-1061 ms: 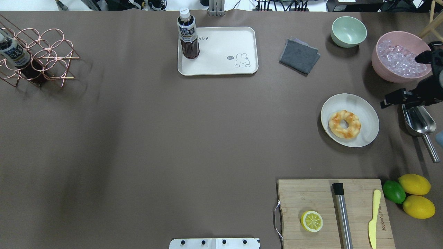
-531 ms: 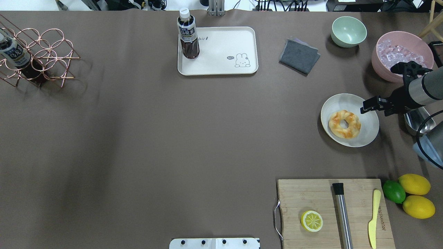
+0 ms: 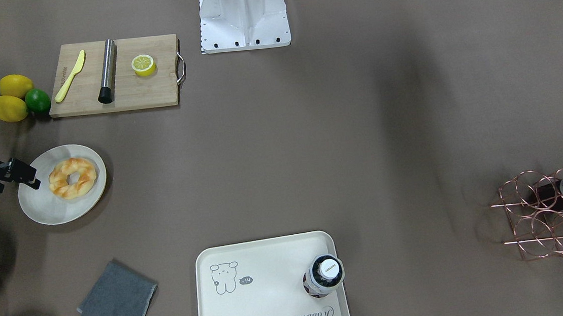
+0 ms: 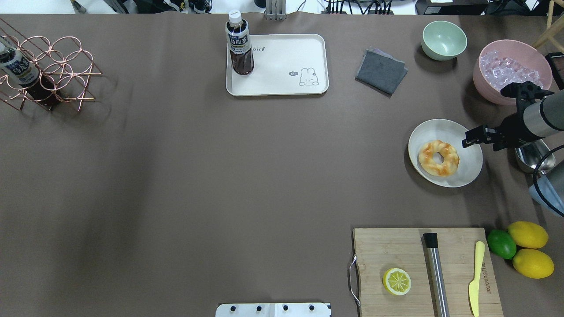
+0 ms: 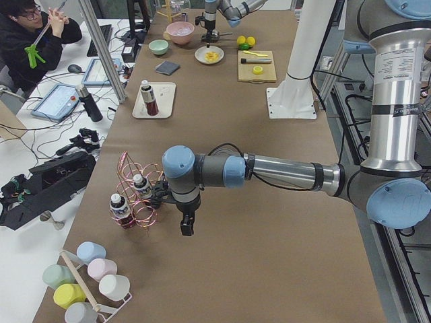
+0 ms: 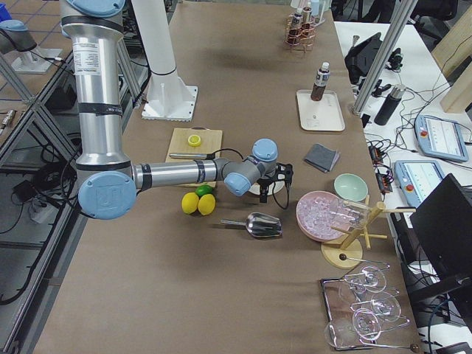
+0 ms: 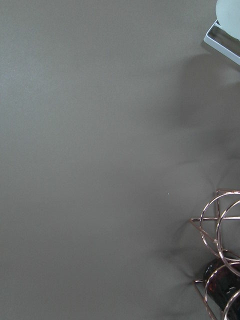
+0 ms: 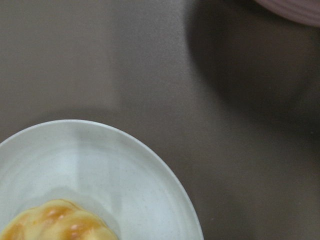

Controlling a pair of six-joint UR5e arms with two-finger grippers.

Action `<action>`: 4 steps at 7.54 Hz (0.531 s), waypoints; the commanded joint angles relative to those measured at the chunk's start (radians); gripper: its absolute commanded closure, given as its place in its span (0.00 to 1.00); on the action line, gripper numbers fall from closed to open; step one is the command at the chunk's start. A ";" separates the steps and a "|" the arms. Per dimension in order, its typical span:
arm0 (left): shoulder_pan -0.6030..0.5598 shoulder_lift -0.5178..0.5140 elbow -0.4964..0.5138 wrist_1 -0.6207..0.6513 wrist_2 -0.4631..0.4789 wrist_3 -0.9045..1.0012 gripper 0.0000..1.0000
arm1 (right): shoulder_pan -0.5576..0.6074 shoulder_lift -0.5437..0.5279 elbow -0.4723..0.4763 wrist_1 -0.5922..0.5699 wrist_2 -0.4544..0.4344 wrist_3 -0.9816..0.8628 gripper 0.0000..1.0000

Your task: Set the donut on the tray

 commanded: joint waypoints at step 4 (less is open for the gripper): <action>0.000 0.009 0.001 0.002 0.000 0.002 0.02 | -0.011 0.000 -0.018 -0.007 -0.004 0.034 0.33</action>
